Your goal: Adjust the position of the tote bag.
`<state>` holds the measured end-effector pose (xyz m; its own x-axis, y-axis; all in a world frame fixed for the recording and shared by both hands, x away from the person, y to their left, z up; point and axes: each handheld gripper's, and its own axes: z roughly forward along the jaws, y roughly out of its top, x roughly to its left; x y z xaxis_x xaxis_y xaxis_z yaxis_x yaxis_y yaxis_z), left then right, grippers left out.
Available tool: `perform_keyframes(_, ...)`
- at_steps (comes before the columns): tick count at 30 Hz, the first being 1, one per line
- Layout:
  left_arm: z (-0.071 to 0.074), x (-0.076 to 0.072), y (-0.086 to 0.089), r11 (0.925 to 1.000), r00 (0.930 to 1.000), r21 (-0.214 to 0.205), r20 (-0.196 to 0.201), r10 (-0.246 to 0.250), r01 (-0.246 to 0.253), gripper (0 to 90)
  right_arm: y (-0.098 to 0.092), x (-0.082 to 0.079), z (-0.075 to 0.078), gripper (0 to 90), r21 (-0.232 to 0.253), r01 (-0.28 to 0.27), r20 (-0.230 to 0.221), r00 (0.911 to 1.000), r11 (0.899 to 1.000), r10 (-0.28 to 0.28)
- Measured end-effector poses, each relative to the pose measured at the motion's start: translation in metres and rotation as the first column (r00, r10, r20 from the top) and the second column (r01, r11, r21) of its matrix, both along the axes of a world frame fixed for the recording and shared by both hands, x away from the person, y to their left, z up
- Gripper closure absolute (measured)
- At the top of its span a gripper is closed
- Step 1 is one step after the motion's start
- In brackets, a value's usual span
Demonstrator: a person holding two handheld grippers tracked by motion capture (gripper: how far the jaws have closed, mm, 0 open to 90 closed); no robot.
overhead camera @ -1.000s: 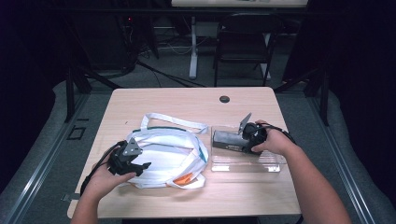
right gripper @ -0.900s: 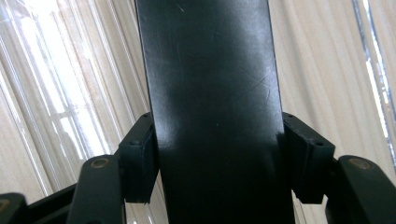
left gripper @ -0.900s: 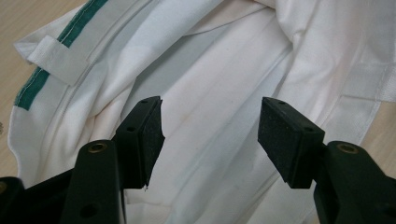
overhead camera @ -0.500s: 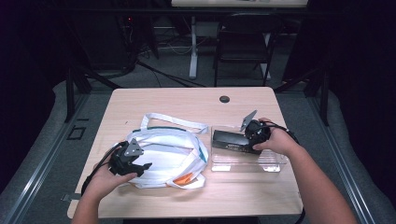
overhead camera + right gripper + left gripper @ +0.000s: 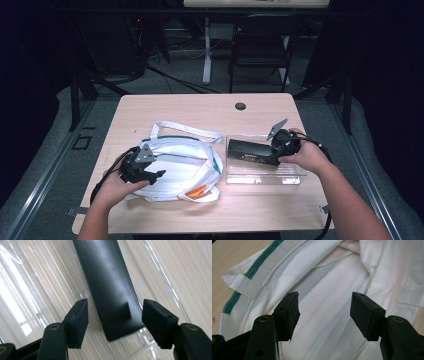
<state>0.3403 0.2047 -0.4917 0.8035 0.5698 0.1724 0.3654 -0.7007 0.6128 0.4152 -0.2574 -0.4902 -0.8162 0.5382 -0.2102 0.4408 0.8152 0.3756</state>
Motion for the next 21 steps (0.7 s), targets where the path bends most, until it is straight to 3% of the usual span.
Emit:
perform_keyframes(7,0.002,0.005,0.003,0.9999,1.0000,-0.013,0.001,0.000,0.000,40.2,-0.017,-0.007,-0.007,39.9,0.015,0.064,-0.011,0.9979,0.998,-0.064)
perform_keyframes(8,0.002,0.006,0.003,0.9999,1.0000,-0.013,-0.001,0.001,-0.001,40.1,-0.019,-0.009,-0.009,40.4,0.037,0.088,-0.003,0.9962,0.995,-0.087)
perform_keyframes(9,0.002,0.006,0.003,0.9999,1.0000,-0.013,0.001,0.001,-0.001,40.2,-0.021,-0.009,-0.009,40.7,0.022,0.091,-0.012,0.9958,0.996,-0.091)
perform_keyframes(11,0.002,0.007,0.002,1.0000,1.0000,-0.004,0.003,-0.002,0.002,40.2,-0.023,-0.010,-0.011,41.7,0.040,0.119,-0.024,0.9927,0.992,-0.119)
perform_keyframes(14,0.001,0.008,0.001,1.0000,1.0000,0.003,0.000,0.000,0.000,40.2,-0.026,-0.011,-0.013,43.9,0.047,0.178,-0.048,0.9833,0.983,-0.176)
perform_keyframes(15,0.000,0.008,0.000,1.0000,1.0000,0.004,0.001,0.001,-0.001,40.2,-0.026,-0.012,-0.015,43.9,0.079,0.209,-0.049,0.9775,0.975,-0.205)
perform_keyframes(18,0.000,0.008,0.000,1.0000,1.0000,0.007,0.001,0.000,0.000,40.2,-0.028,-0.011,-0.013,44.2,0.056,0.237,-0.056,0.9705,0.970,-0.234)
perform_keyframes(21,0.000,0.008,0.000,1.0000,1.0000,0.008,0.002,0.000,0.000,40.2,-0.029,-0.010,-0.015,44.8,0.076,0.278,-0.070,0.9595,0.958,-0.273)
